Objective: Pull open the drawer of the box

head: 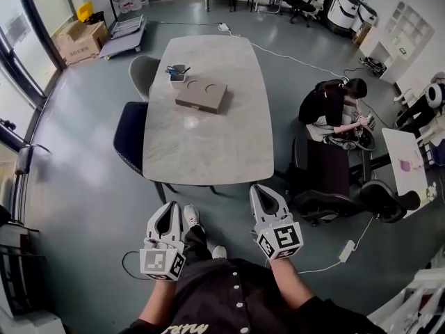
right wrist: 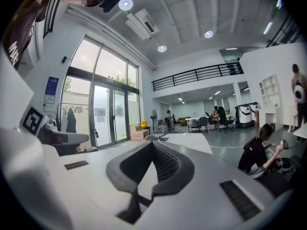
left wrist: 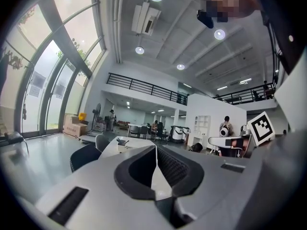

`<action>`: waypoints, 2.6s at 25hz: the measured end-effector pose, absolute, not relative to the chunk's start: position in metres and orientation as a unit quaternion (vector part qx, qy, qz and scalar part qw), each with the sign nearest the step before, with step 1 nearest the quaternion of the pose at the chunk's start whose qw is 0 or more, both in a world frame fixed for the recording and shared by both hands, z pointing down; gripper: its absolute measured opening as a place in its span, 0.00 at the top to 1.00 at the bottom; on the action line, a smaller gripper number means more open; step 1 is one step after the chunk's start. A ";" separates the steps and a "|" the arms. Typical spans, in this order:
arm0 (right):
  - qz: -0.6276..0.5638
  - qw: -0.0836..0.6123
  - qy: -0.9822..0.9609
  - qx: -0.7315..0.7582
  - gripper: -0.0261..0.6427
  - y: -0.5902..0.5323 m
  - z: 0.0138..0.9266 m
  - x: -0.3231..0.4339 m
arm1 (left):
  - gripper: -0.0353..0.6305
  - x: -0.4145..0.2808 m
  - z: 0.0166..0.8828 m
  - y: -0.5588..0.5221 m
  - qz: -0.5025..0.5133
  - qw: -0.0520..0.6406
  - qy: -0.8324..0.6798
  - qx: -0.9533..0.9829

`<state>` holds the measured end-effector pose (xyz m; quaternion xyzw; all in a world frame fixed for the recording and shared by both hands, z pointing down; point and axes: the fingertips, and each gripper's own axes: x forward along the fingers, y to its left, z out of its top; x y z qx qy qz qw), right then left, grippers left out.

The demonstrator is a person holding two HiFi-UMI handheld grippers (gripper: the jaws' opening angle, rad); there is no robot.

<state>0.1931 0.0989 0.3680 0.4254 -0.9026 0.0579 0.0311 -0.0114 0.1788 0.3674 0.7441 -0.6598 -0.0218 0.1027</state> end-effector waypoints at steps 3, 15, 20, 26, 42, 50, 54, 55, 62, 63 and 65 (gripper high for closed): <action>0.057 0.033 -0.902 0.427 0.97 0.078 0.369 0.185 | 0.92 -0.019 0.372 0.158 -0.022 0.106 -0.657 0.746; 0.055 0.050 -0.902 0.425 0.97 -0.019 0.369 0.123 | 0.92 -0.077 0.365 0.054 -0.035 0.104 -0.649 0.753; 0.054 0.049 -0.897 0.436 0.97 -0.064 0.360 0.090 | 0.92 -0.109 0.357 0.008 -0.034 0.104 -0.638 0.762; 0.059 0.056 -0.892 0.444 0.97 -0.105 0.357 0.051 | 0.92 -0.139 0.352 -0.039 -0.033 0.105 -0.617 0.779; 0.125 0.091 -0.901 0.406 0.97 -0.159 0.401 0.013 | 0.92 -0.159 0.381 -0.100 -0.018 0.138 -0.605 0.784; 0.207 0.078 -0.896 0.384 0.97 -0.199 0.437 0.012 | 0.92 -0.156 0.379 -0.124 -0.029 0.155 -0.616 0.772; 0.279 0.076 -0.880 0.378 0.97 -0.224 0.483 0.005 | 0.92 -0.153 0.398 -0.134 -0.017 0.175 -0.623 0.762; 0.299 0.076 -0.874 0.377 0.97 -0.231 0.495 0.003 | 0.92 -0.152 0.401 -0.138 -0.014 0.179 -0.624 0.761; 0.390 0.072 -0.844 0.362 0.96 -0.268 0.554 -0.028 | 0.92 -0.162 0.428 -0.157 0.010 0.205 -0.634 0.745; 0.397 0.074 -0.841 0.360 0.96 -0.273 0.562 -0.032 | 0.92 -0.165 0.432 -0.160 0.013 0.209 -0.637 0.742; 0.410 0.076 -0.836 0.358 0.96 -0.286 0.579 -0.039 | 0.92 -0.171 0.442 -0.167 0.015 0.219 -0.640 0.736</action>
